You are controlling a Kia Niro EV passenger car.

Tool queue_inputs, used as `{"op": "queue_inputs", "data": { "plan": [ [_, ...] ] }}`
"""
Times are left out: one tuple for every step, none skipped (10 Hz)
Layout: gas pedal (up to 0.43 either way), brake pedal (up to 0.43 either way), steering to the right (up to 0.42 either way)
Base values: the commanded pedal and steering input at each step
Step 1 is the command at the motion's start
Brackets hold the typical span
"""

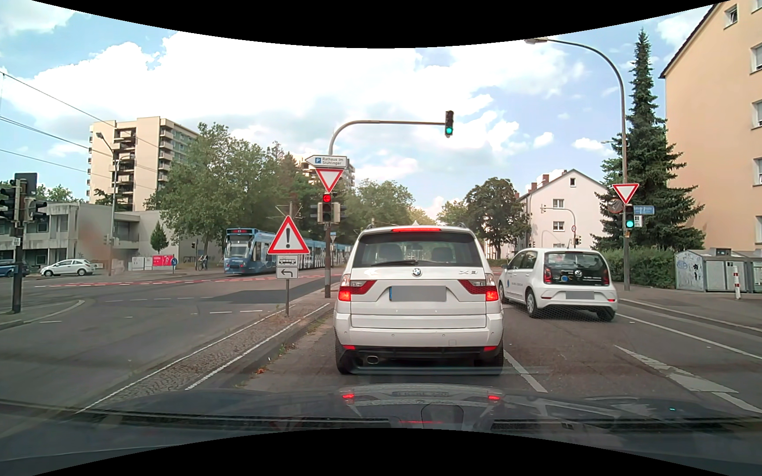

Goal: Follow the waypoints while adhering to traffic rules and regulations

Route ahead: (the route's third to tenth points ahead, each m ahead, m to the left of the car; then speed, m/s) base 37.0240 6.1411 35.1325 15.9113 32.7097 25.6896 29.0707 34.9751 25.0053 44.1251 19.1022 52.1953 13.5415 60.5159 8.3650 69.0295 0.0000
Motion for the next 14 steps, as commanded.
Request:
{"op": "queue_inputs", "data": {
  "plan": [
    [0.000,0.287,-0.004],
    [0.000,0.287,-0.004],
    [0.000,0.287,-0.004],
    [0.000,0.287,-0.004],
    [0.000,0.287,-0.004],
    [0.000,0.287,-0.004],
    [0.000,0.287,-0.004],
    [0.000,0.287,-0.004],
    [0.000,0.287,-0.004],
    [0.000,0.287,-0.004],
    [0.000,0.287,-0.004],
    [0.000,0.287,-0.004],
    [0.000,0.287,-0.004],
    [0.000,0.287,-0.004]
  ]
}}
